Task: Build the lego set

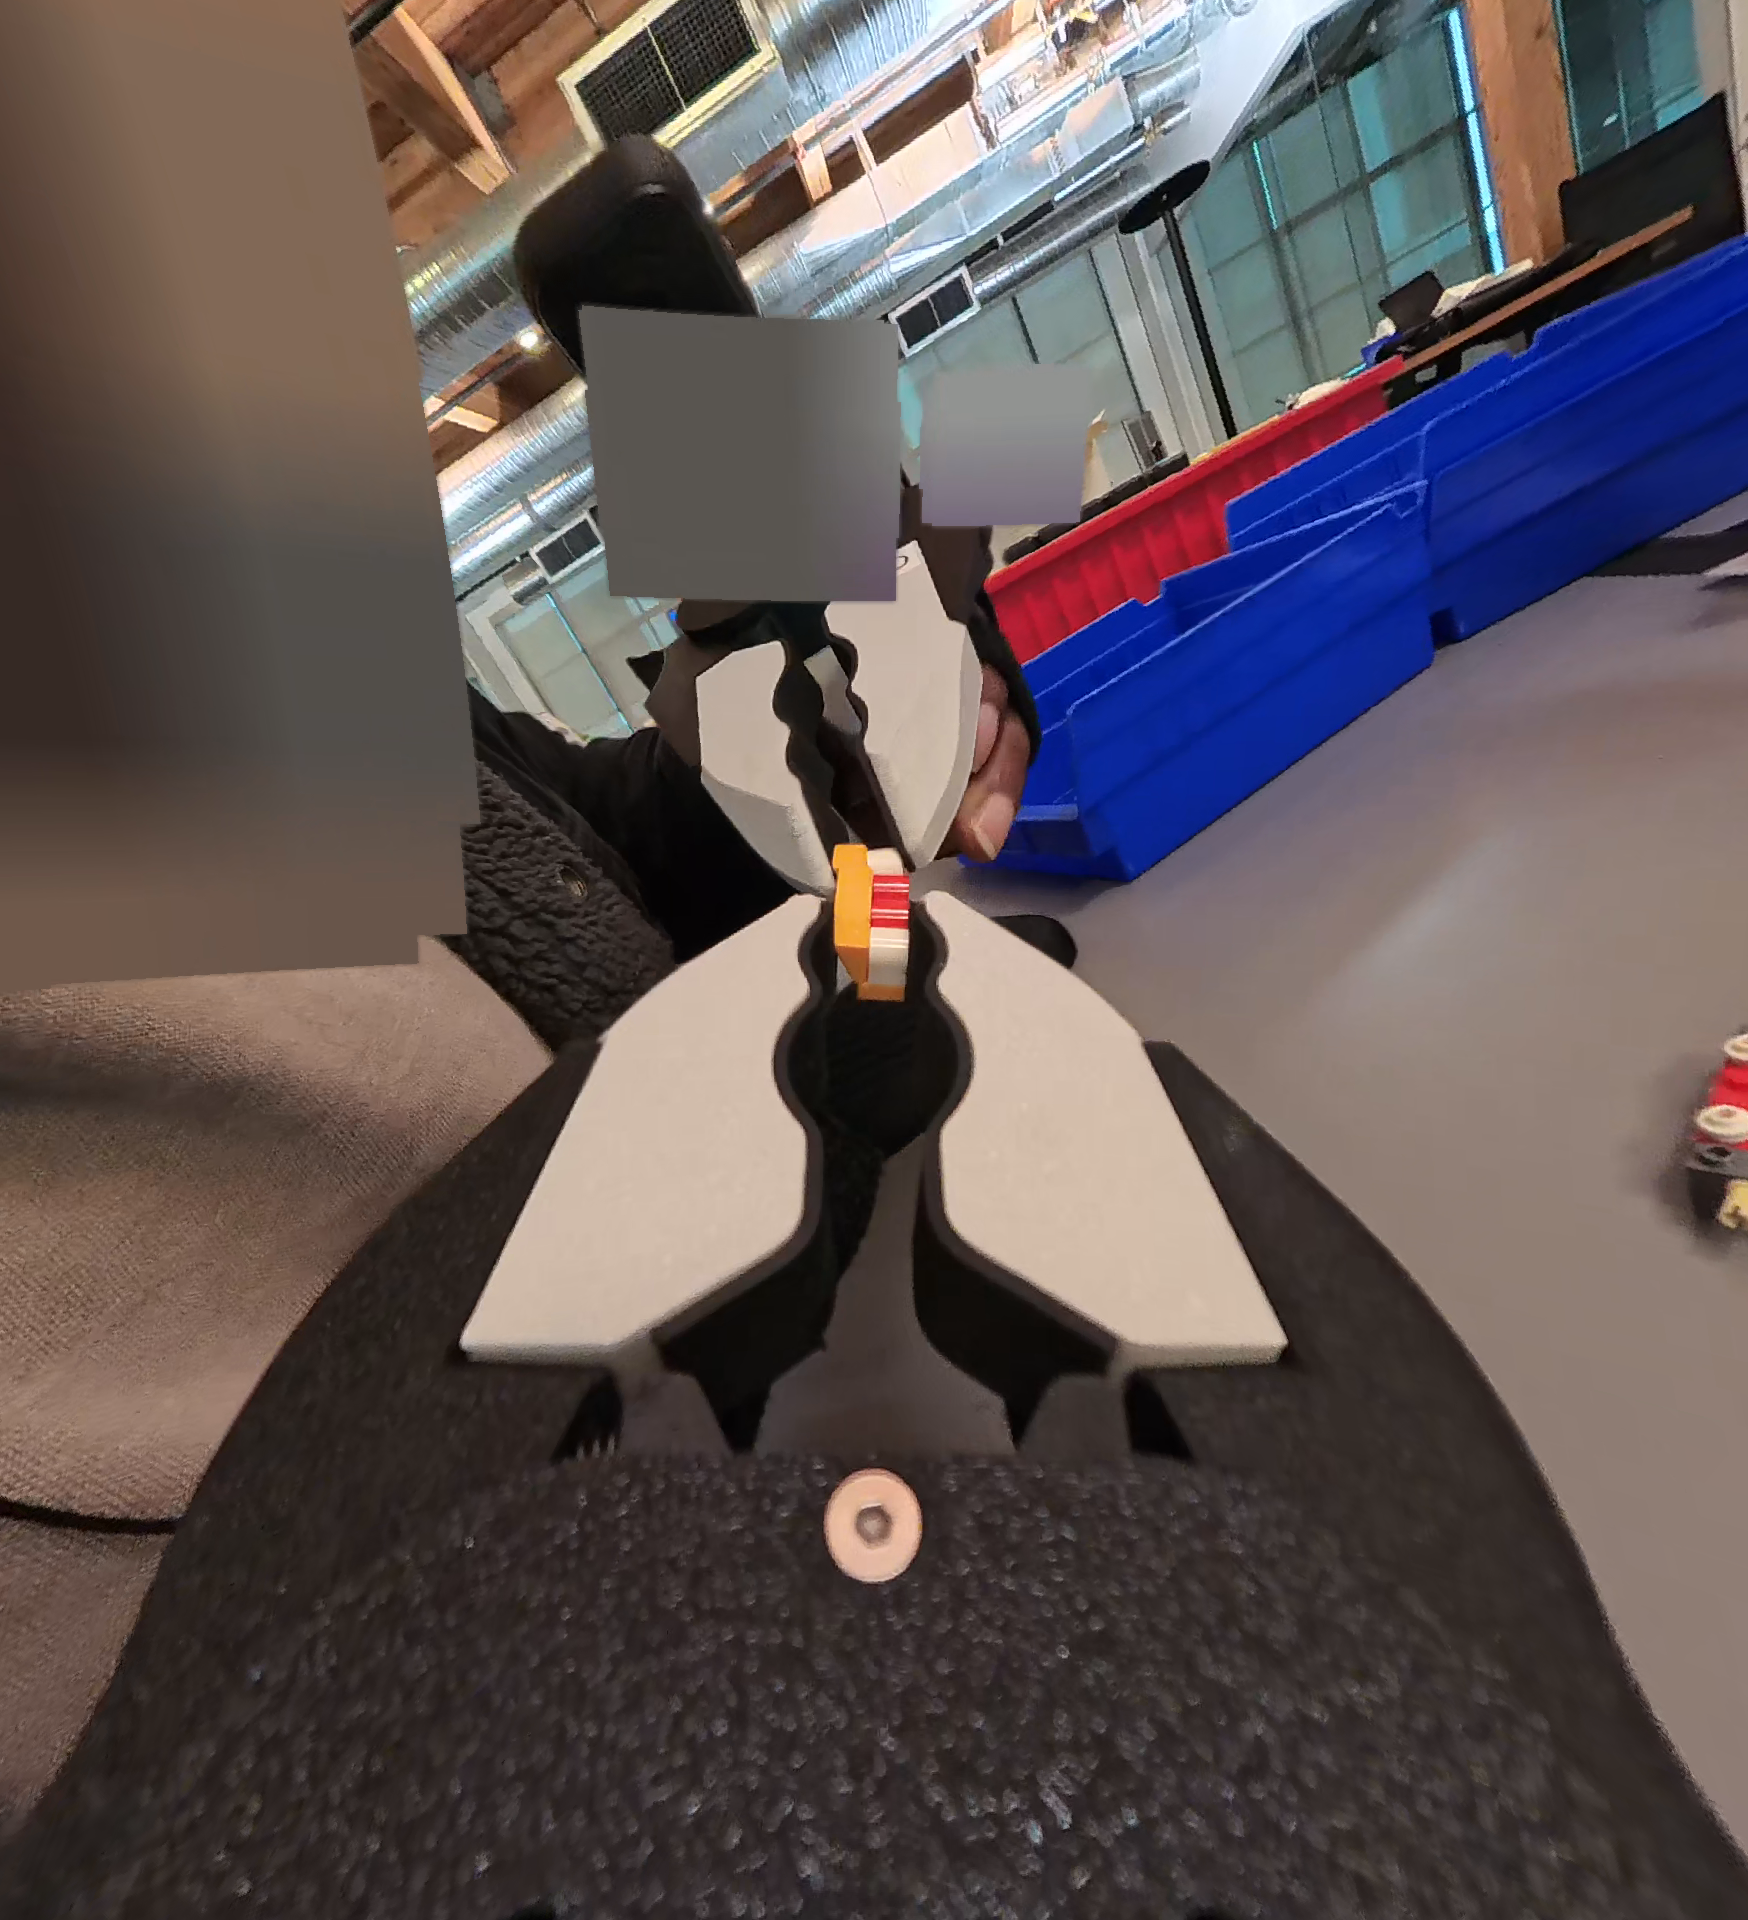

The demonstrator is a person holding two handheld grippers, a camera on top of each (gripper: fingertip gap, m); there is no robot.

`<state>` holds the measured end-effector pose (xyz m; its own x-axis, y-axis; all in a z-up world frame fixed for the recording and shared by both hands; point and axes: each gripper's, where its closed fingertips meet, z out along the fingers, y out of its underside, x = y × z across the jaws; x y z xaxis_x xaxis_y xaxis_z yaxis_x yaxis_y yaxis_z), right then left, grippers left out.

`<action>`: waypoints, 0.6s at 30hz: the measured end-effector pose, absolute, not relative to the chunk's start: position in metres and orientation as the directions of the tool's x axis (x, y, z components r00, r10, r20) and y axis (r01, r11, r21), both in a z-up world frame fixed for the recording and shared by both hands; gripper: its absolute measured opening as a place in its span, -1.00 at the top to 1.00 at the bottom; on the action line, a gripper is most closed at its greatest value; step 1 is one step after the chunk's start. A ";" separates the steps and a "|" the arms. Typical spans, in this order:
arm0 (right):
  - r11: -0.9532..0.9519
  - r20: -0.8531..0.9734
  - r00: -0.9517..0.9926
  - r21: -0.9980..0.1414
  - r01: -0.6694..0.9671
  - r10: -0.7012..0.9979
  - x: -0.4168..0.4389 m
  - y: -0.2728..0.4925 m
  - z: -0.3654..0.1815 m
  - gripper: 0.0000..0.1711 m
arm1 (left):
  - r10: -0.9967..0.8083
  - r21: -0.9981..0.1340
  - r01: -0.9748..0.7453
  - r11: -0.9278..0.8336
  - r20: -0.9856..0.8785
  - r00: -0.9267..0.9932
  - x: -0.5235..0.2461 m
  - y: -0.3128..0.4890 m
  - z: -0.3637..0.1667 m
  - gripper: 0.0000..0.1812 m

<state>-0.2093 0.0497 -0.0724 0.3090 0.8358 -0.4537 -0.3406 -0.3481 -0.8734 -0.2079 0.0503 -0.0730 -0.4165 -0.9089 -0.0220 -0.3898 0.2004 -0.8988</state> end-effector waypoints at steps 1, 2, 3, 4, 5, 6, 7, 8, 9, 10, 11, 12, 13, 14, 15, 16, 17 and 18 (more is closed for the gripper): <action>-0.331 -0.438 0.316 -0.881 -0.339 0.842 -0.209 0.049 -0.071 0.85 | -0.909 -0.904 -0.379 0.199 -0.025 -0.417 -0.208 0.049 -0.071 0.87; -0.318 -0.424 0.320 -0.887 -0.335 0.847 -0.210 0.048 -0.070 0.85 | -0.908 -0.908 -0.374 0.190 -0.018 -0.418 -0.208 0.049 -0.070 0.87; -0.302 -0.411 0.323 -0.892 -0.336 0.853 -0.210 0.047 -0.068 0.85 | -0.910 -0.912 -0.370 0.178 -0.010 -0.413 -0.209 0.049 -0.069 0.85; -0.288 -0.399 0.327 -0.896 -0.338 0.857 -0.209 0.047 -0.067 0.85 | -0.913 -0.915 -0.370 0.162 0.004 -0.408 -0.209 0.050 -0.069 0.79; -0.275 -0.385 0.334 -0.902 -0.333 0.860 -0.209 0.046 -0.066 0.85 | -0.913 -0.917 -0.374 0.140 0.027 -0.408 -0.211 0.051 -0.069 0.76; -0.261 -0.369 0.343 -0.910 -0.321 0.864 -0.210 0.046 -0.067 0.85 | -0.909 -0.920 -0.374 0.115 0.054 -0.414 -0.212 0.050 -0.068 0.75; -0.247 -0.352 0.347 -0.918 -0.311 0.870 -0.212 0.044 -0.066 0.85 | -0.905 -0.923 -0.375 0.092 0.080 -0.419 -0.213 0.049 -0.067 0.73; -0.232 -0.334 0.350 -0.924 -0.303 0.875 -0.213 0.043 -0.066 0.85 | -0.899 -0.923 -0.378 0.072 0.104 -0.424 -0.214 0.047 -0.067 0.73; -0.218 -0.319 0.353 -0.929 -0.298 0.880 -0.214 0.042 -0.065 0.85 | -0.892 -0.921 -0.385 0.059 0.124 -0.434 -0.215 0.045 -0.068 0.74; -0.208 -0.307 0.353 -0.934 -0.291 0.884 -0.215 0.041 -0.065 0.85 | -0.887 -0.919 -0.390 0.057 0.133 -0.443 -0.215 0.043 -0.070 0.76; -0.198 -0.294 0.356 -0.939 -0.283 0.887 -0.217 0.040 -0.065 0.85 | -0.883 -0.918 -0.392 0.065 0.130 -0.451 -0.216 0.042 -0.071 0.80; -0.186 -0.280 0.362 -0.944 -0.273 0.889 -0.217 0.039 -0.065 0.85 | -0.877 -0.918 -0.391 0.072 0.129 -0.464 -0.217 0.039 -0.072 0.84; -0.174 -0.266 0.366 -0.948 -0.266 0.892 -0.218 0.038 -0.065 0.85 | -0.870 -0.919 -0.388 0.076 0.129 -0.476 -0.218 0.037 -0.071 0.87; -0.164 -0.255 0.366 -0.951 -0.262 0.895 -0.219 0.037 -0.065 0.85 | -0.868 -0.920 -0.384 0.082 0.123 -0.482 -0.218 0.035 -0.071 0.88; -0.156 -0.245 0.368 -0.954 -0.257 0.897 -0.219 0.037 -0.065 0.85 | -0.867 -0.921 -0.379 0.094 0.112 -0.486 -0.219 0.035 -0.071 0.88; -0.145 -0.232 0.370 -0.958 -0.249 0.899 -0.220 0.036 -0.065 0.85 | -0.866 -0.921 -0.373 0.110 0.095 -0.491 -0.220 0.034 -0.072 0.89; -0.132 -0.218 0.374 -0.961 -0.242 0.901 -0.221 0.035 -0.065 0.85 | -0.867 -0.923 -0.362 0.131 0.071 -0.494 -0.221 0.034 -0.071 0.89; -0.120 -0.205 0.377 -0.964 -0.238 0.903 -0.222 0.035 -0.065 0.85 | -0.868 -0.924 -0.351 0.149 0.048 -0.495 -0.221 0.034 -0.071 0.89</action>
